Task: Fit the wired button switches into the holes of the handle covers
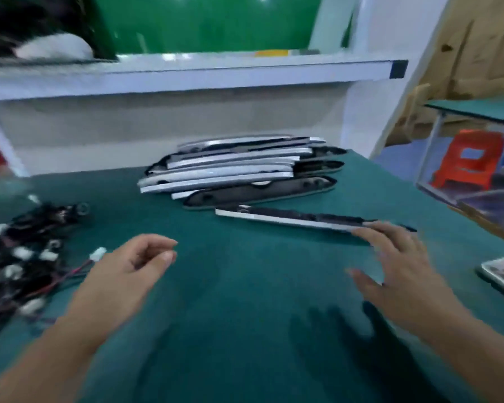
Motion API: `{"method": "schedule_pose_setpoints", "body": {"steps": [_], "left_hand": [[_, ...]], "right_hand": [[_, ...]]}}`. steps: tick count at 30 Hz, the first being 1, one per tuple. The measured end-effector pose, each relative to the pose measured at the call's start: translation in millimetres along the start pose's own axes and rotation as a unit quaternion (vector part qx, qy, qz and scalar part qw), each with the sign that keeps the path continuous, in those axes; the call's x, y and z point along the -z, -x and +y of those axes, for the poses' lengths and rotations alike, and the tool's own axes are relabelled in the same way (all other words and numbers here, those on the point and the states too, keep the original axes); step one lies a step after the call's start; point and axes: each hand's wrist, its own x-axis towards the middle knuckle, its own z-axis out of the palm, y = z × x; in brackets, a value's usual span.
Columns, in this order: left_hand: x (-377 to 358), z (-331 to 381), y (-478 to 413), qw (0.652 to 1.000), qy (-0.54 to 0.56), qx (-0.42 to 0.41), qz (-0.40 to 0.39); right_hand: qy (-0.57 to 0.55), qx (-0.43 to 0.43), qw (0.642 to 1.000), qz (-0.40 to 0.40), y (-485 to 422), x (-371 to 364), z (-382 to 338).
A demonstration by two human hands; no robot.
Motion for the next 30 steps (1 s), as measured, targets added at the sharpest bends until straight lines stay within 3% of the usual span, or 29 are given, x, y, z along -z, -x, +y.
{"method": "schedule_pose_setpoints", "body": {"steps": [4,7,9,13,16,20,22,24,25,27,30], "left_hand": [[17.9,-49.1,0.0,0.989,-0.023,0.081,0.118],[20.1,-61.7,-6.5,0.991,-0.024,0.069,0.112],[18.3,-64.9,-11.6,0.993,-0.02,0.058,0.103],[11.1,-62.5,-12.7,0.993,-0.031,0.045,0.108],[11.0,-56.7,-11.6,0.992,-0.019,0.075,0.104],[10.0,-47.5,-4.1,0.991,-0.034,0.127,-0.04],[7.3,-42.1,5.6,0.985,0.05,0.125,-0.105],[8.4,-39.5,12.3,0.966,0.169,0.155,-0.121],[10.0,-39.3,13.3,0.962,0.187,0.157,-0.119],[14.2,-41.5,9.6,0.98,0.11,0.141,-0.092],[23.4,-49.5,-7.3,0.982,0.094,0.162,0.02]], "right_hand": [[0.092,-0.091,0.988,-0.086,-70.9,-64.2,-10.8],[0.12,-0.176,0.966,-0.147,-100.8,-89.6,0.3],[0.157,-0.189,0.952,-0.182,-110.3,-94.1,2.6],[0.146,-0.086,0.974,-0.15,-108.7,-80.3,-7.3],[0.064,-0.019,0.985,-0.161,-99.1,-62.0,-13.4],[0.009,-0.015,0.968,-0.25,-91.6,-59.6,-37.1],[0.004,-0.02,0.956,-0.291,-88.9,-64.4,-49.3],[-0.005,-0.025,0.95,-0.312,-87.1,-65.3,-55.3],[-0.018,-0.029,0.948,-0.317,-85.6,-64.2,-56.1],[-0.068,-0.02,0.943,-0.324,-80.9,-59.6,-58.2],[-0.073,0.075,0.926,-0.364,-79.2,-55.9,-57.2]]}}
